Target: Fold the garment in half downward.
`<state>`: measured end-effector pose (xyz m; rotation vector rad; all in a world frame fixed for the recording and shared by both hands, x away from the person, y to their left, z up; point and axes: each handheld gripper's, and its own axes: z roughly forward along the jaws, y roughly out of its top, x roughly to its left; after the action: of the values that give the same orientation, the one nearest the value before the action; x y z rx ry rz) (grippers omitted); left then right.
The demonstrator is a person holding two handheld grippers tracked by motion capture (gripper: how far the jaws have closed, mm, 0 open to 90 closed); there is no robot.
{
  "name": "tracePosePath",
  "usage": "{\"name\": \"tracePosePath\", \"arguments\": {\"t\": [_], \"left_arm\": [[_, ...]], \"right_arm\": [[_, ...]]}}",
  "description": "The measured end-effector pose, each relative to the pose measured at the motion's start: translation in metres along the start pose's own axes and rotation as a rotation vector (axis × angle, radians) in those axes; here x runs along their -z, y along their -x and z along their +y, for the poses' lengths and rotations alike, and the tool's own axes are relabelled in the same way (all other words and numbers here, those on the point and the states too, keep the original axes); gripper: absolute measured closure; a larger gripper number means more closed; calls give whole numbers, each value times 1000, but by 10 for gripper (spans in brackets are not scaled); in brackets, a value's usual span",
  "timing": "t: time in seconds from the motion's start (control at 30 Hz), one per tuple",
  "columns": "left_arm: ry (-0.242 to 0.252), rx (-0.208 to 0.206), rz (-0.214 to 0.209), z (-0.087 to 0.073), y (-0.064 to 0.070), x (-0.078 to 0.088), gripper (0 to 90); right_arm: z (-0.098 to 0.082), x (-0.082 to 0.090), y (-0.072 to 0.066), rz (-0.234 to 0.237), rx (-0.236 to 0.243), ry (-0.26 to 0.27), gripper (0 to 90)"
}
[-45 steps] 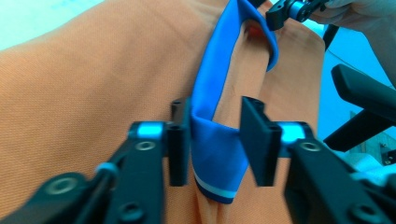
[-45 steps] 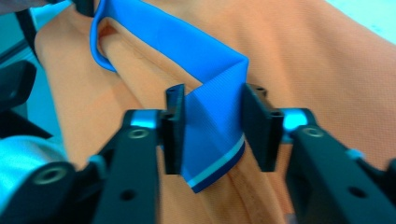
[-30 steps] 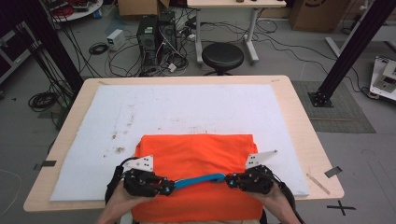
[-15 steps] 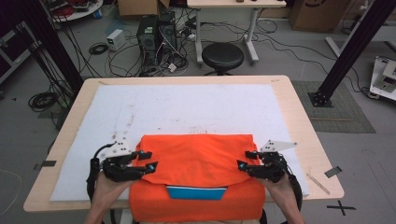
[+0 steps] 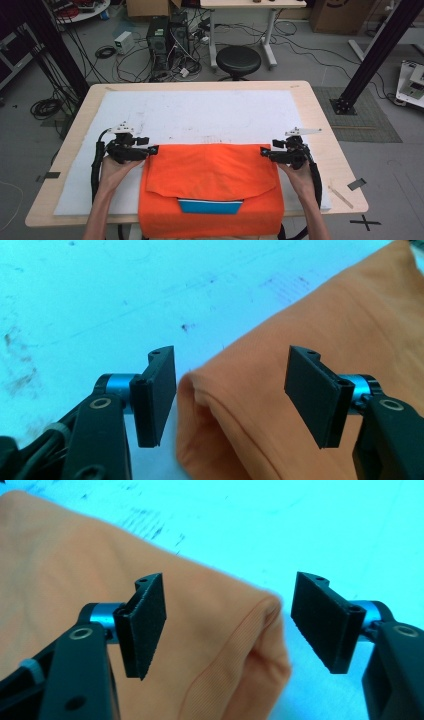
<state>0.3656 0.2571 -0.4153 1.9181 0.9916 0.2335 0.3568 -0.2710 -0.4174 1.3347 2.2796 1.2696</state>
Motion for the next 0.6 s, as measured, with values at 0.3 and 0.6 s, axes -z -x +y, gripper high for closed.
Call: {"name": "tracePosePath", "arguments": {"t": [0.3,0.6], "left_arm": [[-112,12,-14,-8,-11,-26,351],[-147,4,-70,-11,-13,-32,488]], "right_arm": [[4,-22,13,10,-26,-99,283],[0,-37,12,49,3,-177,474]]}}
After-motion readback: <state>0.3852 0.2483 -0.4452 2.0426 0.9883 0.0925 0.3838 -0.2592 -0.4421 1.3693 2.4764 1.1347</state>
